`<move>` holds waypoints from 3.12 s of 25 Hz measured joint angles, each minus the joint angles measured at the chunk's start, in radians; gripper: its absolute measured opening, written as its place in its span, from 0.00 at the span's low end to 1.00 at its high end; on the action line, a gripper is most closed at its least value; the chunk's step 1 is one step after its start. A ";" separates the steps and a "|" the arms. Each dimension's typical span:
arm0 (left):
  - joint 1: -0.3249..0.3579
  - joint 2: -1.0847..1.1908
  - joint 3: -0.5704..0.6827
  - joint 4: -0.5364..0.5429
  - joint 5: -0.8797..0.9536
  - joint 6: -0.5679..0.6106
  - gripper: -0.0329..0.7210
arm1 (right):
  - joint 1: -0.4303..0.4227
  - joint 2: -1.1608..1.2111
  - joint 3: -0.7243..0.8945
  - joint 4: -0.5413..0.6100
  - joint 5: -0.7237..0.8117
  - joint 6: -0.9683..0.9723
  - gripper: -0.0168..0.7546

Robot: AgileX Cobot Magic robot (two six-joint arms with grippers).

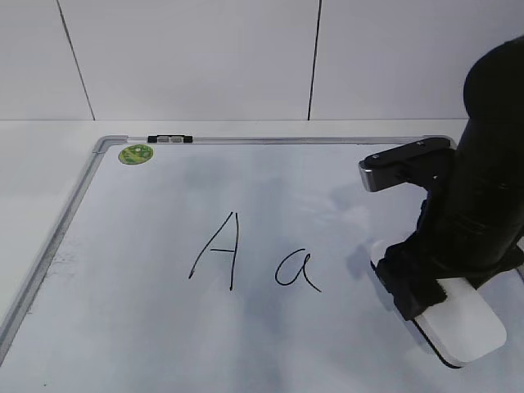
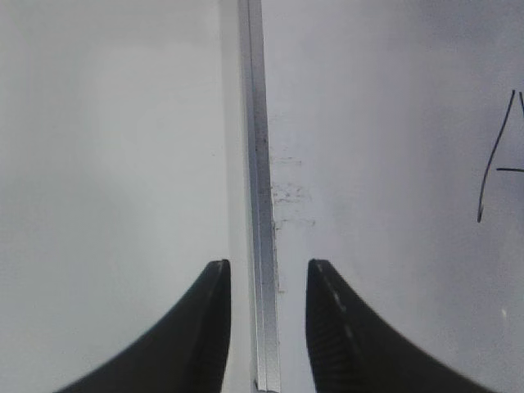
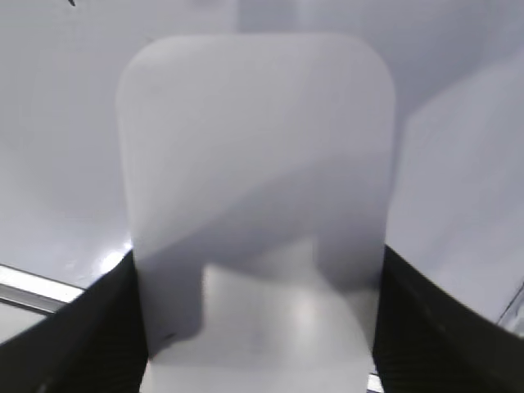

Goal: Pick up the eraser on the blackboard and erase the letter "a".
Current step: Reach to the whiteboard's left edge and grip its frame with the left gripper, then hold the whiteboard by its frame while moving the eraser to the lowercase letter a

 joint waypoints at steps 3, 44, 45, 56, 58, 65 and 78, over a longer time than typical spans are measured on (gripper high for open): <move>0.000 0.123 -0.067 -0.002 0.018 0.000 0.36 | 0.000 0.000 -0.002 -0.027 0.007 0.000 0.75; -0.050 0.674 -0.232 0.040 -0.030 -0.021 0.36 | 0.000 0.114 -0.236 -0.027 0.140 0.016 0.75; -0.050 0.685 -0.236 0.040 -0.030 -0.021 0.36 | 0.000 0.114 -0.236 -0.027 0.140 0.016 0.75; -0.050 0.704 -0.241 0.036 -0.029 -0.023 0.36 | 0.000 0.114 -0.236 -0.027 0.140 0.019 0.75; -0.050 0.714 -0.242 0.030 -0.029 -0.023 0.36 | 0.000 0.114 -0.236 -0.027 0.140 0.019 0.75; -0.050 0.723 -0.246 0.024 -0.026 -0.023 0.35 | 0.000 0.114 -0.236 -0.027 0.140 0.019 0.75; -0.050 0.723 -0.248 0.008 -0.026 -0.028 0.08 | 0.000 0.114 -0.236 -0.028 0.140 0.019 0.75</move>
